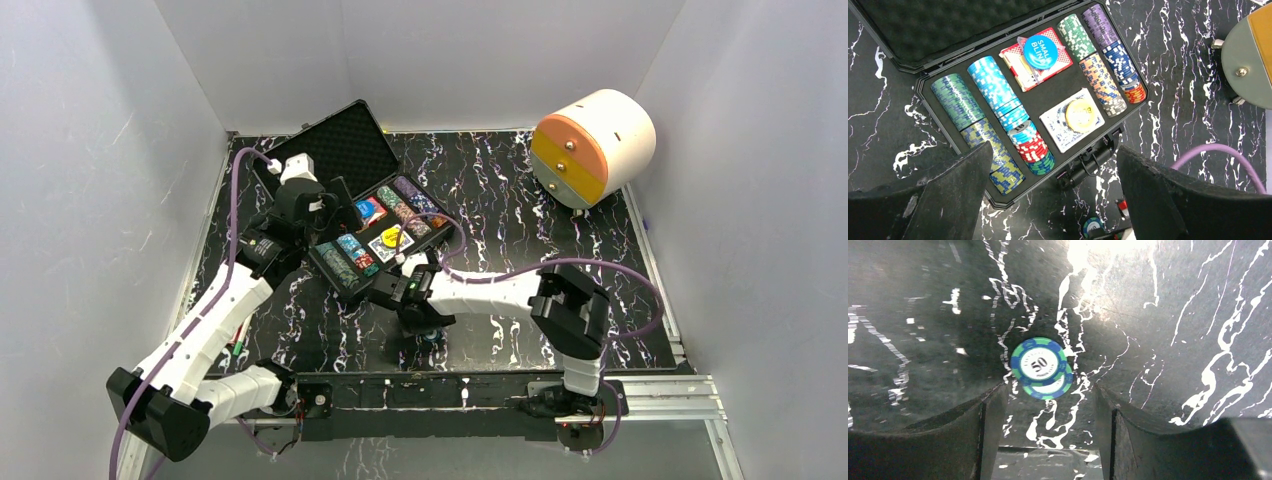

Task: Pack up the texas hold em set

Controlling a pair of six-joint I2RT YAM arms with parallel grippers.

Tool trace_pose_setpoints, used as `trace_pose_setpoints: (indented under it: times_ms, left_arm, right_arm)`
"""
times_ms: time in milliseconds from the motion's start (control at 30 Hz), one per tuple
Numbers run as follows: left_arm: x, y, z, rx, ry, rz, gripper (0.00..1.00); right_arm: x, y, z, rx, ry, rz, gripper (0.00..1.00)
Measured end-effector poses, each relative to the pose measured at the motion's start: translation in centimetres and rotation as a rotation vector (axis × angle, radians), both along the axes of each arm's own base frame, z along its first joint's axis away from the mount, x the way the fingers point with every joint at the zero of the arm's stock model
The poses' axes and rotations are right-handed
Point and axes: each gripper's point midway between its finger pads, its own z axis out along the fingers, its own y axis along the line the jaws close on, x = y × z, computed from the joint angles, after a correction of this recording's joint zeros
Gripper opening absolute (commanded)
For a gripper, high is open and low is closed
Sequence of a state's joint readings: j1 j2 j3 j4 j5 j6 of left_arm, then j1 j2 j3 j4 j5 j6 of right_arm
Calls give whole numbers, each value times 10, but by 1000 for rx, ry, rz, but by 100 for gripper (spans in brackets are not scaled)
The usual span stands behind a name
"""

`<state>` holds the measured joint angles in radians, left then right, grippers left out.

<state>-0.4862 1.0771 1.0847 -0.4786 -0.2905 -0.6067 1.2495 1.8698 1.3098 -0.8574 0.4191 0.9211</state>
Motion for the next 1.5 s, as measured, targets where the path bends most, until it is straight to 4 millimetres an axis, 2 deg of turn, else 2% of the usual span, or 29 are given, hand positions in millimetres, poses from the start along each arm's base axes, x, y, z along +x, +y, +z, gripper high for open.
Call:
trace_pose_setpoints:
  times_ms: [200,433,600,700,900,1167,1367,1500]
  left_arm:
    - [2,-3,-7,6,23,-8,93]
    - [2,-4,-10,8,31,-11,93]
    - [3,-2,-10,9,32,-6,93]
    - [3,-2,-10,9,32,-6,93]
    - [2,-2,-16,14,47,-8,92]
    - [4,-2,-20,17,59,-7,93]
    - [4,-3,-21,14,59,-8,89]
    - [5,-5,-21,7,61,-18,88]
  right_arm:
    - [11,16,23,117,-40,-14,72]
    - [33,15,13,167,-37,-53,63]
    - [45,22,14,202,-41,-10,58]
    - [44,25,9,198,-29,29,55]
    - [40,19,-10,137,4,61,51]
    - [35,15,-13,126,23,89,49]
    - [20,1,-14,128,74,131,47]
    - [16,-1,-15,128,88,150,51]
